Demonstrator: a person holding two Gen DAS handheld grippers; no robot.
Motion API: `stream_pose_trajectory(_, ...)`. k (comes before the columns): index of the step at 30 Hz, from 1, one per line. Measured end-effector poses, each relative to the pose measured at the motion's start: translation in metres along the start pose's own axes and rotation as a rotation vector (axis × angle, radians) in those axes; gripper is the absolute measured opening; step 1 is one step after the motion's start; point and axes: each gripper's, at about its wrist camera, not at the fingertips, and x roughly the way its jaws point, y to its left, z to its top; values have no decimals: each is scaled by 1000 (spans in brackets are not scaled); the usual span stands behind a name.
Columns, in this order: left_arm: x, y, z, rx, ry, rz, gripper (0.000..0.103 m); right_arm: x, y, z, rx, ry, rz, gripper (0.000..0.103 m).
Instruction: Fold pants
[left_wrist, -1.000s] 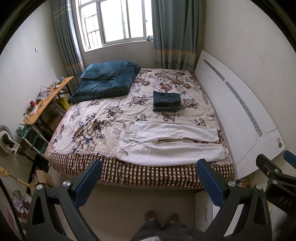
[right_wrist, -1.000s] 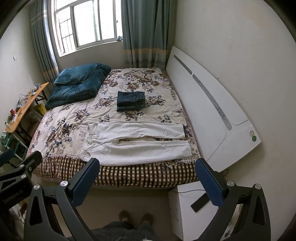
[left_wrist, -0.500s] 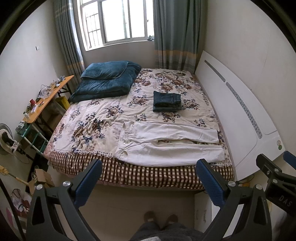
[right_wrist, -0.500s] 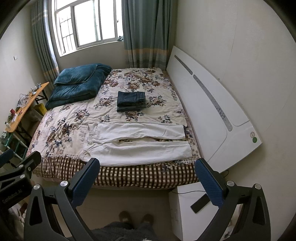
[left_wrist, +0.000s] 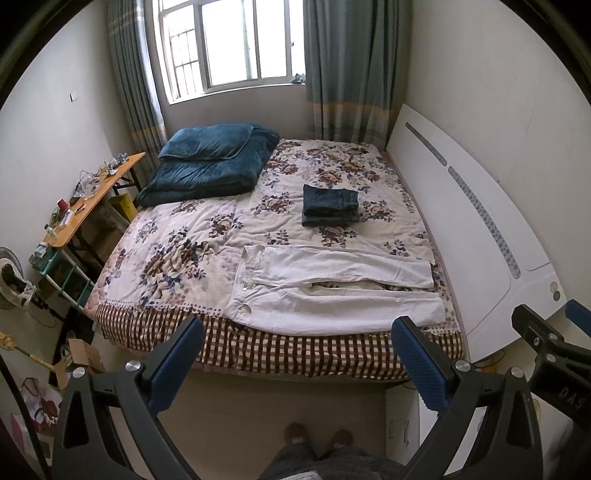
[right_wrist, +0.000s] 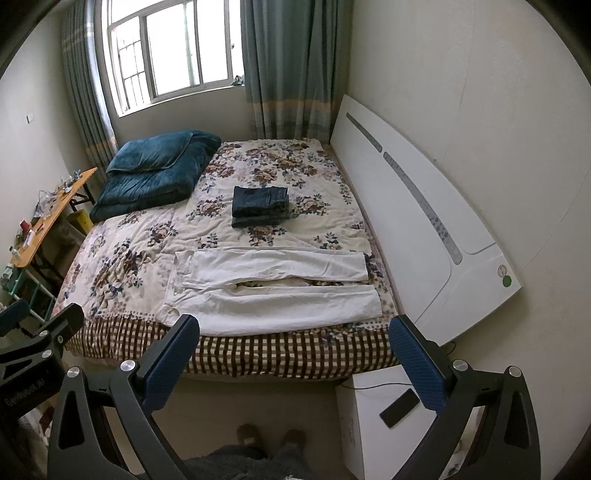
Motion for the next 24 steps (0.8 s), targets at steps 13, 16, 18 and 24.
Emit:
stream_pose_trajectory(13, 1, -14, 2, -17, -7, 2, 103, 0, -13, -2, 4, -7, 13, 103)
stream_pose_trajectory(16, 3, -18, 3, -30, -5, 8, 103, 4, -18, 1, 0, -5, 23, 103)
stream_pose_trajectory(18, 7, -21, 5, -46, -7, 12, 103, 9, -23, 3, 8, -11, 31, 103)
stream_pose_trajectory(24, 38, -26, 14, -90, -58, 113, 103, 62, -44, 16, 54, -44, 59, 103)
